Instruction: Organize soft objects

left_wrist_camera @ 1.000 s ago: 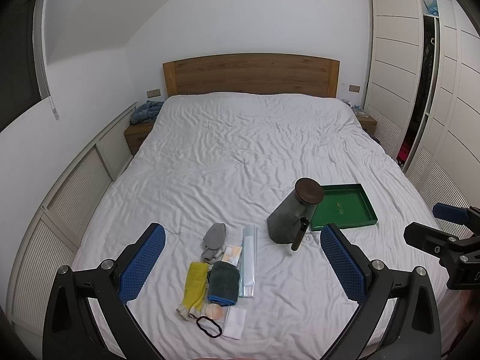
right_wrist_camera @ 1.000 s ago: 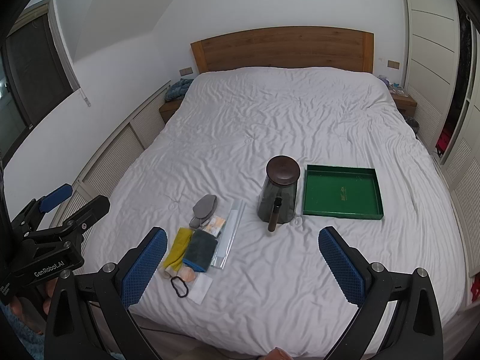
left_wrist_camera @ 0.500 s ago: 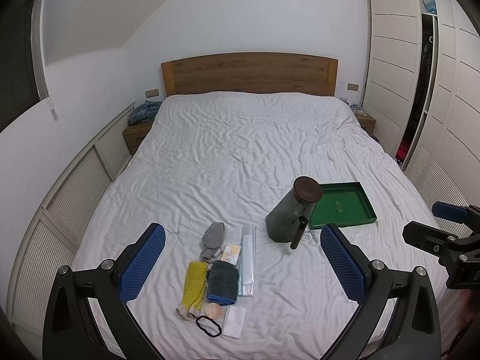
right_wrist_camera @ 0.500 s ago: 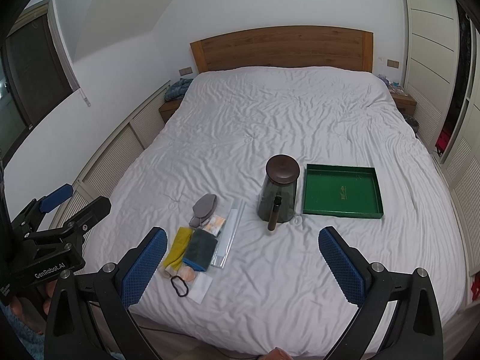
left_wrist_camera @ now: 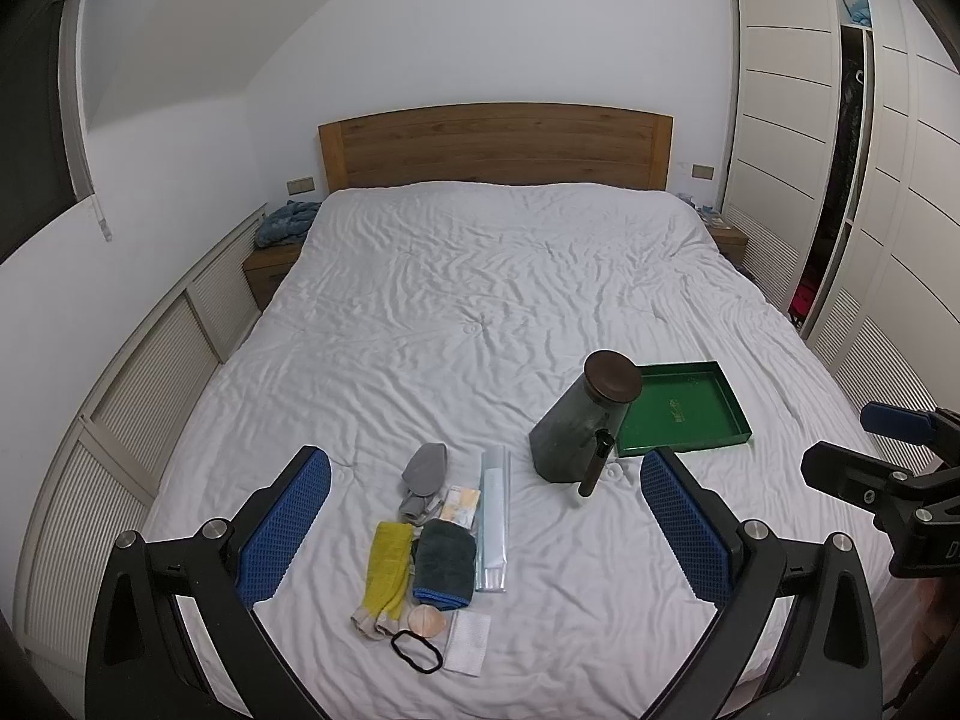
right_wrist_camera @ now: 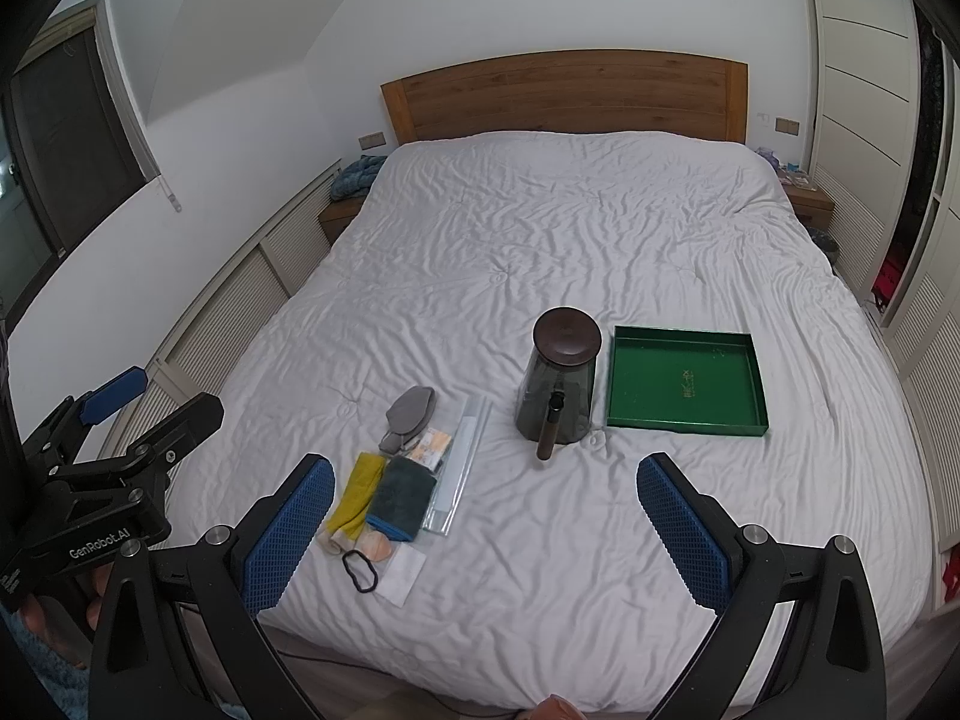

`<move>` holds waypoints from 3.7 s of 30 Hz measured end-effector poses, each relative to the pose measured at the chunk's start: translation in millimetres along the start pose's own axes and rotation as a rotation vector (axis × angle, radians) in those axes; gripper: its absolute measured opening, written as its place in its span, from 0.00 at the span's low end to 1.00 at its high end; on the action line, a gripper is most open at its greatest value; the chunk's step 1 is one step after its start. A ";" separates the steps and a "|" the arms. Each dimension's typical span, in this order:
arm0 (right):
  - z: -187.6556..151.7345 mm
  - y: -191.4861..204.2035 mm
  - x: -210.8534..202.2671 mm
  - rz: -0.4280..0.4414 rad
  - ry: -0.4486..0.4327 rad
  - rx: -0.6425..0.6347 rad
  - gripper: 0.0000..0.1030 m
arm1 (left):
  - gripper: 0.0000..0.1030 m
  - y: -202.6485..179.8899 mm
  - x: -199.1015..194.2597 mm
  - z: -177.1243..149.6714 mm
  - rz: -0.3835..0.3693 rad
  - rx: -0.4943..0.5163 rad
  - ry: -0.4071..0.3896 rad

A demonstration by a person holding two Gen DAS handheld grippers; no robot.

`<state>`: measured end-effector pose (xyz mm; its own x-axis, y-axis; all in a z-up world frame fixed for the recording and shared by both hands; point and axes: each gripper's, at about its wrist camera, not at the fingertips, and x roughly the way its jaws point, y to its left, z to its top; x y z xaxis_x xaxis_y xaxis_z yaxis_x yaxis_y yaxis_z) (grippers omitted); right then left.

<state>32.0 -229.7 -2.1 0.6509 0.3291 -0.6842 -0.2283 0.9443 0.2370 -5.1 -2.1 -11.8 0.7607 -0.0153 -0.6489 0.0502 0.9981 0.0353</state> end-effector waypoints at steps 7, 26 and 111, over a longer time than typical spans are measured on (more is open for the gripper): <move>0.6 -0.4 -0.5 0.000 0.000 0.000 1.00 | 0.98 -1.1 -0.4 1.4 0.000 0.001 0.001; -1.3 -0.8 -1.7 0.000 0.001 0.001 1.00 | 0.98 -3.9 -0.1 0.6 -0.004 0.002 0.005; -107.1 64.4 664.7 -0.184 0.478 -0.084 0.81 | 0.99 111.9 534.3 -140.8 0.036 0.160 0.639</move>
<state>372.4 49.6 -515.5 0.2864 0.1014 -0.9527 -0.2111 0.9766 0.0405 315.8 109.8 -461.6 0.2325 0.1050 -0.9669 0.1653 0.9754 0.1457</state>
